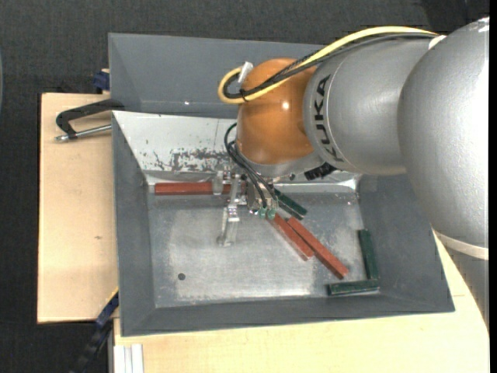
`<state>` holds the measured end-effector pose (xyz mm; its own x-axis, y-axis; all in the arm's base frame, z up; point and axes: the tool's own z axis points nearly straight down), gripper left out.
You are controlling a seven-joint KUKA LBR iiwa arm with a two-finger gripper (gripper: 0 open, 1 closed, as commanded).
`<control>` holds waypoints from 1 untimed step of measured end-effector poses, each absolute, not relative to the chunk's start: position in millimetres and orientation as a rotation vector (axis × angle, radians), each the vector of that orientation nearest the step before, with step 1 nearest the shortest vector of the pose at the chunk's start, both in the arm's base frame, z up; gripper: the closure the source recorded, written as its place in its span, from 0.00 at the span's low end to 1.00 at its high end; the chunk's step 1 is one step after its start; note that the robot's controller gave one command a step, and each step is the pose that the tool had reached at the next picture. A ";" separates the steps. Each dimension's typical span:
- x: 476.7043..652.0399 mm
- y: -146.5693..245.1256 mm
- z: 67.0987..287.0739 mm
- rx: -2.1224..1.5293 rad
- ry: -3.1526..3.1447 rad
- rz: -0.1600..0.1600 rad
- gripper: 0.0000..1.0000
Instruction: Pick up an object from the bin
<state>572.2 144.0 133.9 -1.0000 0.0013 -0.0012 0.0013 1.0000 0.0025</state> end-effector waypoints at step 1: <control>572.2 144.0 133.9 0.002 3.140 0.004 0.00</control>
Offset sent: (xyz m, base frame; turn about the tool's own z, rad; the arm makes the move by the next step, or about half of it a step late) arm 0.0125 -0.0072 0.0221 -0.1728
